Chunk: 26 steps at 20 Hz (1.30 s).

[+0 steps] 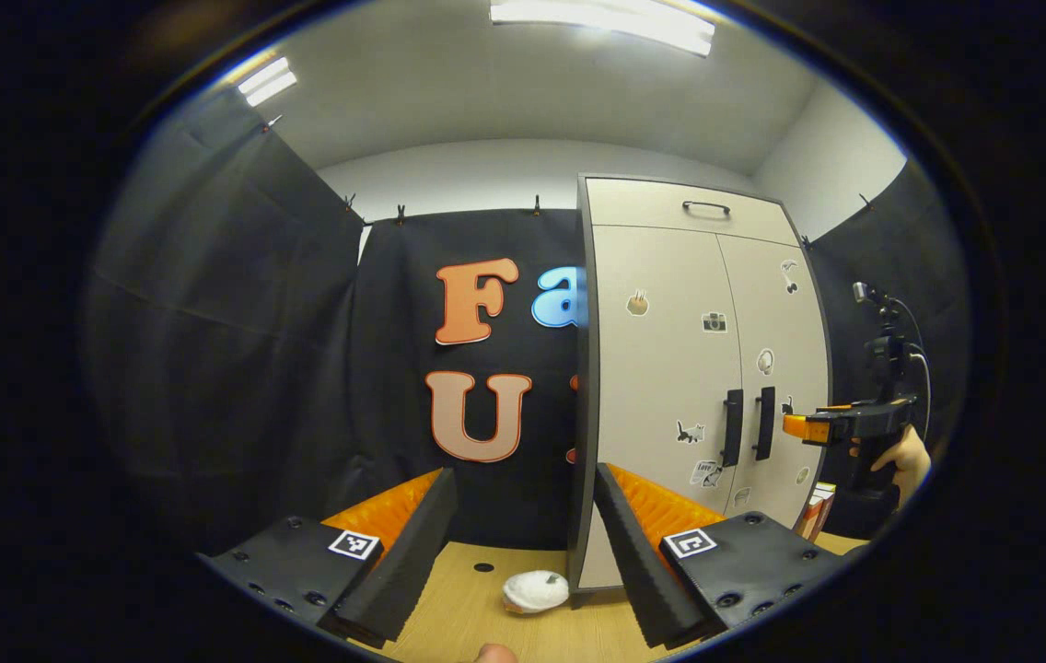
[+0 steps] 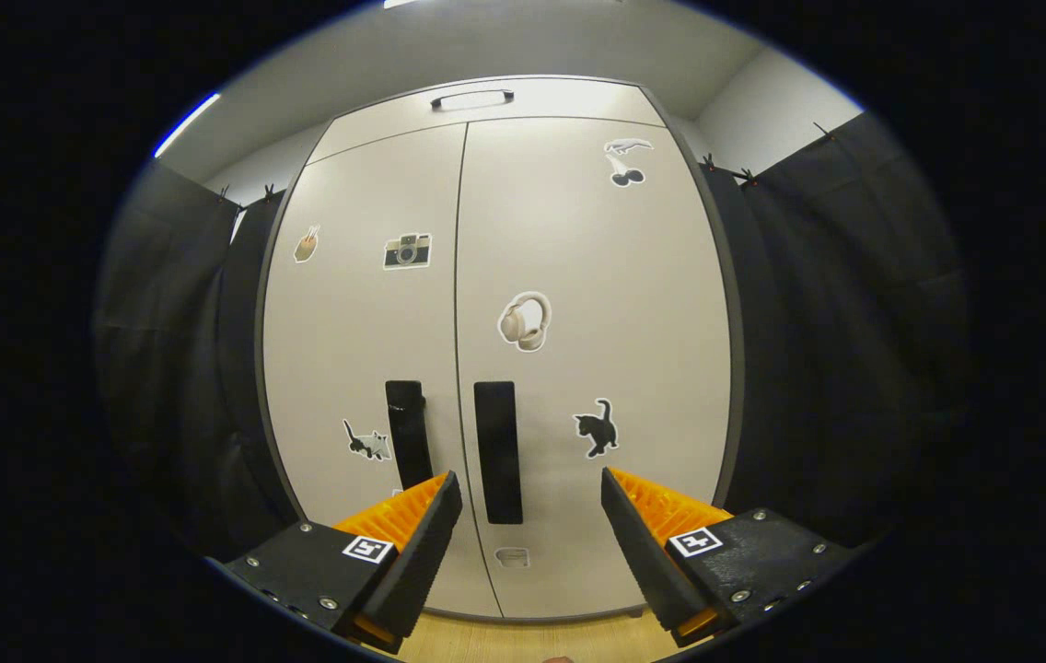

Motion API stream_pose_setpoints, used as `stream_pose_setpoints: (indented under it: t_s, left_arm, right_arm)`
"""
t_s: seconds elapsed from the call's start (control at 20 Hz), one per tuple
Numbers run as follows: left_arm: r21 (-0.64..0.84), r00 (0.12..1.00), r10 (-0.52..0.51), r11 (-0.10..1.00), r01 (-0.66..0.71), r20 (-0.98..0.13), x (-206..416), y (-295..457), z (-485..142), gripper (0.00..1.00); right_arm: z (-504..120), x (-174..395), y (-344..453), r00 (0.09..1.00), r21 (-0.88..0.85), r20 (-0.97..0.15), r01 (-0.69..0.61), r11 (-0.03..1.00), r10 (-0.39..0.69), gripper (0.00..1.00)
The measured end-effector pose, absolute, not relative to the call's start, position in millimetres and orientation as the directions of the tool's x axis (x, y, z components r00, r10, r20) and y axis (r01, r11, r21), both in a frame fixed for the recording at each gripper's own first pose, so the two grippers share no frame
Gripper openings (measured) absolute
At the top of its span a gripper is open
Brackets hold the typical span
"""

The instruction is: Open the right door of the double-door shoe cabinet with the right hand, and open the left door with the left hand.

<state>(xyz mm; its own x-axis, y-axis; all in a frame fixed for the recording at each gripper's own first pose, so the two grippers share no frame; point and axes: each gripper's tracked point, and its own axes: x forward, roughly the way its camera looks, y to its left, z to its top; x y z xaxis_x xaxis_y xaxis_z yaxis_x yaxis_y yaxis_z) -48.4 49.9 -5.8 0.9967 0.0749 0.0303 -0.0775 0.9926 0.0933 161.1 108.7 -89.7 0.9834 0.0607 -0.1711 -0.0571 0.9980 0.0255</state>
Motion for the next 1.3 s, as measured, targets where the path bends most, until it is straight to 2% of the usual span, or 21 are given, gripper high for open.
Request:
stream_pose_setpoints:
  t_s: [0.5,0.55,0.7,1.0,1.15,1.3]
  left_arm:
    - [0.106,0.995,0.091,0.990,-0.094,0.033,-42.6,61.2,-9.7,0.98]
    - [0.100,0.995,0.092,0.990,-0.095,0.032,-41.8,62.6,-10.6,0.95]
    - [0.094,0.995,0.094,0.991,-0.096,0.026,-36.6,63.9,-13.6,0.96]
    - [0.090,0.996,0.089,0.992,-0.091,0.023,-36.5,64.8,-16.1,0.96]
    - [0.087,0.995,0.091,0.992,-0.093,0.030,-39.3,64.5,-15.1,0.96]
    - [0.084,0.996,0.091,0.992,-0.092,0.025,-42.3,62.1,-14.8,0.96]
  right_arm:
    - [-120.2,215.8,107.8,0.980,0.041,-0.198,-0.018,0.999,0.026,0.92]
    - [-120.5,217.3,110.6,0.981,0.041,-0.194,-0.023,0.999,0.031,0.89]
    - [-119.6,221.6,118.2,0.983,0.036,-0.176,-0.039,0.999,0.045,0.82]
    - [-129.6,230.2,129.5,0.977,0.057,-0.200,-0.065,0.996,0.076,0.59]
    - [-129.2,232.4,126.5,0.980,0.058,-0.187,-0.059,0.997,0.069,0.35]
    - [-129.2,228.8,125.3,0.979,0.057,-0.190,-0.068,0.996,0.078,0.28]
